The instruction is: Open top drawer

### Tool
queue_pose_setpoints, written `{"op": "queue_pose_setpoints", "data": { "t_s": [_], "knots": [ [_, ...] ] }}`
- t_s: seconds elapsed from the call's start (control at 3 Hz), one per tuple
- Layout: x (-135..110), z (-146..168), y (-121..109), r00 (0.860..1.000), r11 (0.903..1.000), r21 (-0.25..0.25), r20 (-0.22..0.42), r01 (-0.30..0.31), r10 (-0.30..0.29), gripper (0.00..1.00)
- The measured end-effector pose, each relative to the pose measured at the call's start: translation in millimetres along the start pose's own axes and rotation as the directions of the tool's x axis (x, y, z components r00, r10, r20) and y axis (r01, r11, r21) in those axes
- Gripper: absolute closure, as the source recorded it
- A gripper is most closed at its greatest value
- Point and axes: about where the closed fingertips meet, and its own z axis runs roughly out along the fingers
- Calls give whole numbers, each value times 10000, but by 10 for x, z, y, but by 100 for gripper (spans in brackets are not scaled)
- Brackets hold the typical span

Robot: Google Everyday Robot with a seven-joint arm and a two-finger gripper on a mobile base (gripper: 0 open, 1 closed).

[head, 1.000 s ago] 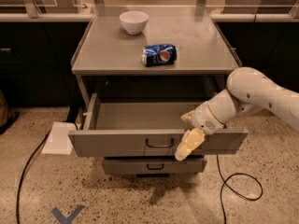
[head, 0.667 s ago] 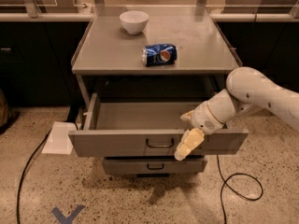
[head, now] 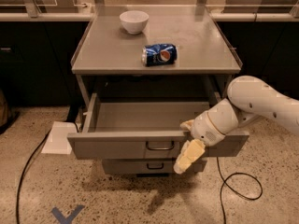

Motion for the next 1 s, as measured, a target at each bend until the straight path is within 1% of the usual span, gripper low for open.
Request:
{"op": "queue_pose_setpoints", "data": {
  "t_s": [0.33, 0.67, 1.0],
  "knots": [
    [-6, 1, -10, 10000, 10000, 0, 0, 0, 0, 0],
    [175, -185, 463, 9979, 9979, 104, 72, -639, 639, 0],
    [175, -185, 463, 9979, 9979, 103, 72, -640, 639, 0]
  ]
}}
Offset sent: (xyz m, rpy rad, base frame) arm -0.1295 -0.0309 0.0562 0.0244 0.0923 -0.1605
